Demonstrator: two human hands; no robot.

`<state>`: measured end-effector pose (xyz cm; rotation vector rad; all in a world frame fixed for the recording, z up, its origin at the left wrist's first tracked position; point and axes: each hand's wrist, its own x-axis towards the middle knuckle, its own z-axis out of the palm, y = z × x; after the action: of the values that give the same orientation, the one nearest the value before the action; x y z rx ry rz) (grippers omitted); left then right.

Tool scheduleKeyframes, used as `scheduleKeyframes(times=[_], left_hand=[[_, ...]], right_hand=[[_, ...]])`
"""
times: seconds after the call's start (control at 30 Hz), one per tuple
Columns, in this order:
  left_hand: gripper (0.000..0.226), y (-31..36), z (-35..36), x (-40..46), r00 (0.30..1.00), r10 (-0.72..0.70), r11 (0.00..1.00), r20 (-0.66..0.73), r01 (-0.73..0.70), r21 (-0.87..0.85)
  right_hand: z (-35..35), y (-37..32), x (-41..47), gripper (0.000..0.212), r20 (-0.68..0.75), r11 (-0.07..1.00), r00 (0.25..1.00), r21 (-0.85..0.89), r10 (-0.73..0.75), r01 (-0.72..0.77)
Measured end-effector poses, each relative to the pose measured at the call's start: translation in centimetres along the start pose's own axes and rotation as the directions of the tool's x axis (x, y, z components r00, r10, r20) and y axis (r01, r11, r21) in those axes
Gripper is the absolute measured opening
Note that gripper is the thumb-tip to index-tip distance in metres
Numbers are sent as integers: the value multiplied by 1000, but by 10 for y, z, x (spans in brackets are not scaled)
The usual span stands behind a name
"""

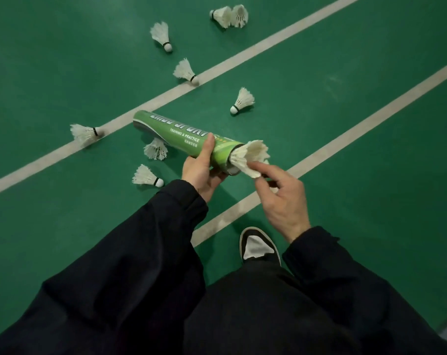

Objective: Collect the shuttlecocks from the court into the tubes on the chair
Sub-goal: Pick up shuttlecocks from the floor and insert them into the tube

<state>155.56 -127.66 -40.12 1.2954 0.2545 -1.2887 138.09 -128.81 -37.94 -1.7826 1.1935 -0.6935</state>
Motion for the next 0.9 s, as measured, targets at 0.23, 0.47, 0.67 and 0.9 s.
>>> scheduleKeyframes(times=[0.23, 0.47, 0.67, 0.9], left_hand=[[63, 33, -34, -34, 997, 59, 980, 48, -49, -194], [60, 84, -75, -49, 986, 159, 916, 46, -130, -381], [75, 85, -117, -15, 978, 202, 923, -50, -207, -323], [65, 101, -205, 15, 886, 170, 893, -431, -323, -313]], right_hand=[[31, -67, 26, 35, 439, 755, 898, -584, -15, 298], [58, -119, 29, 33, 338, 713, 836, -438, -433, 547], [155, -115, 61, 17, 675, 866, 734, -318, -79, 386], [218, -53, 47, 20, 418, 994, 906, -43, -70, 97]])
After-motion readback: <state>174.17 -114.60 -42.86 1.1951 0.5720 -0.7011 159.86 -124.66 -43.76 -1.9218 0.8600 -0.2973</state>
